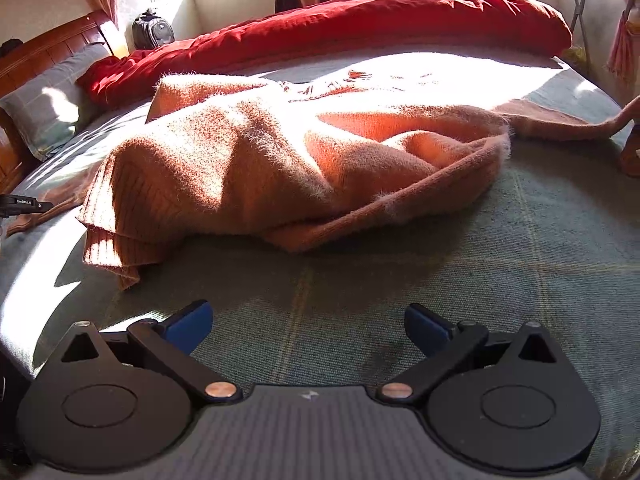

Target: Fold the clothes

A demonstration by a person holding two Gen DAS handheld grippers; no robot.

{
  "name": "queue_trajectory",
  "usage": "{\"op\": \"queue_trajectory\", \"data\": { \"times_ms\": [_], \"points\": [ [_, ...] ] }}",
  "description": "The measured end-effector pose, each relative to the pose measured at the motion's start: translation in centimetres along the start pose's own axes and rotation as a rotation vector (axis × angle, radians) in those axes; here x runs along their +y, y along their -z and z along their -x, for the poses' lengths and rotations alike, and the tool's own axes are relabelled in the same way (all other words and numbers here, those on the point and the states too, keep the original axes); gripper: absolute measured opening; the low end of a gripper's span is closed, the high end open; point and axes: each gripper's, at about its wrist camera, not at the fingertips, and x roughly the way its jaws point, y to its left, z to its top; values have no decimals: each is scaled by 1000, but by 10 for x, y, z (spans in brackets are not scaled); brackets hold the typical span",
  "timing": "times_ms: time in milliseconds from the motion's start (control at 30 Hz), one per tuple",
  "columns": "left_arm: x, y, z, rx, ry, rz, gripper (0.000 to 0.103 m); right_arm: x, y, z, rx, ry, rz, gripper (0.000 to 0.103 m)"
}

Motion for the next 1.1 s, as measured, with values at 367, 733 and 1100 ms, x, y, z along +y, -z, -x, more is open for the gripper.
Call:
{"op": "queue_trajectory", "data": {
  "times_ms": [367,733,1100],
  "points": [
    [-29,-25,17,-57,10,-46,36,10,-3,-3,-10,-35,19,103],
    [-40,-8,0,35,-128,-85,54,-9,-3,16,-56,-13,-12,103],
    [-133,23,107,-144,108,-249,50,-42,-4,19,-170,-196,-223,93]
  ]
}}
